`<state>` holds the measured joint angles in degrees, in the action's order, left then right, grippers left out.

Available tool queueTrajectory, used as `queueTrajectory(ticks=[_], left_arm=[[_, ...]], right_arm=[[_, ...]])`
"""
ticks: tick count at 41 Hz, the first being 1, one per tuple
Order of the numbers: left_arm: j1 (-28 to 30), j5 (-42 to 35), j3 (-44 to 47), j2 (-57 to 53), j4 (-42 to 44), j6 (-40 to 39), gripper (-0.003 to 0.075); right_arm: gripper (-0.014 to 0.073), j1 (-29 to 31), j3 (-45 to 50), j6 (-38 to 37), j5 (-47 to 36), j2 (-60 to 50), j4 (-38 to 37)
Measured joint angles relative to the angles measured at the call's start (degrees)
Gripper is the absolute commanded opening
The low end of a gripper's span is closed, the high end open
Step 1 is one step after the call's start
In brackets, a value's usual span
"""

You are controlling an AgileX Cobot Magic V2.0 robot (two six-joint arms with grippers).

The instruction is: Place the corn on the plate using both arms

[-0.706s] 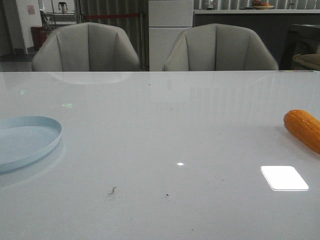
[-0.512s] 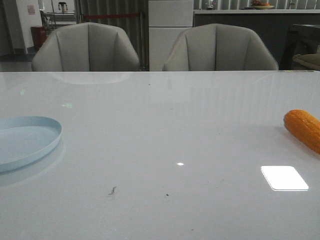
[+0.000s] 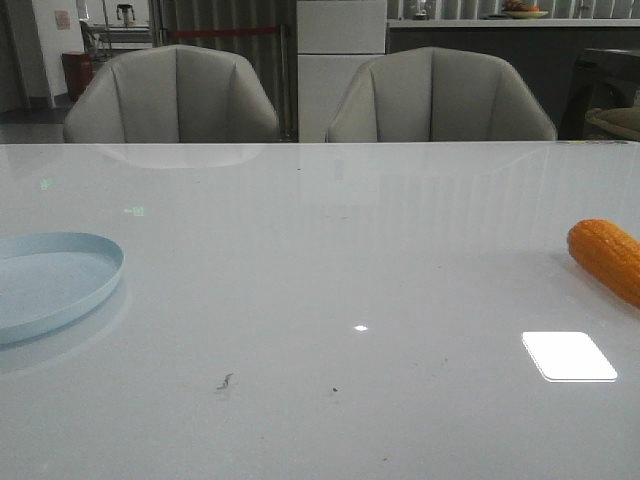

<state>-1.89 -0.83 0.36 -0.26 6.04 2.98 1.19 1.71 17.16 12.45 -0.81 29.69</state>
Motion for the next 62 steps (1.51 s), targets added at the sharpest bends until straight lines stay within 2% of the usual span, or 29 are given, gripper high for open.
queueTrajectory(ticks=[12,21,27,35,42,50,62], left_arm=[[0.0,-6.2,0.0,0.0,0.0,0.0,0.0096],[0.0,-10.2,-0.2,0.0,0.0,0.0,0.0096],[0.0,-6.1,-4.7,0.0,-0.1,0.0,0.0096],[0.0,3.2,-13.5,0.4,-0.1,0.0,0.0097],[0.0,6.3,-21.7,6.7,-0.2,0.0,0.0097],[0.0,6.5,-31.7,19.6,-0.2,0.0,0.0096],[0.0,6.7,-33.6,39.9,-0.2,0.0,0.0097]], right_arm=[[0.0055,0.0,0.0,0.0,-1.9,0.0,0.1],[0.0055,0.0,-0.4,-0.1,-10.5,0.0,3.9],[0.0056,0.0,-6.2,-0.1,-10.9,0.0,5.6],[0.0057,0.0,-17.3,-0.1,-5.0,1.1,5.6],[0.0057,0.0,-27.2,-0.2,-0.3,9.7,5.6],[0.0057,0.0,-36.8,-0.2,2.8,23.0,5.6],[0.0057,0.0,-39.6,0.8,4.2,41.7,4.7]])
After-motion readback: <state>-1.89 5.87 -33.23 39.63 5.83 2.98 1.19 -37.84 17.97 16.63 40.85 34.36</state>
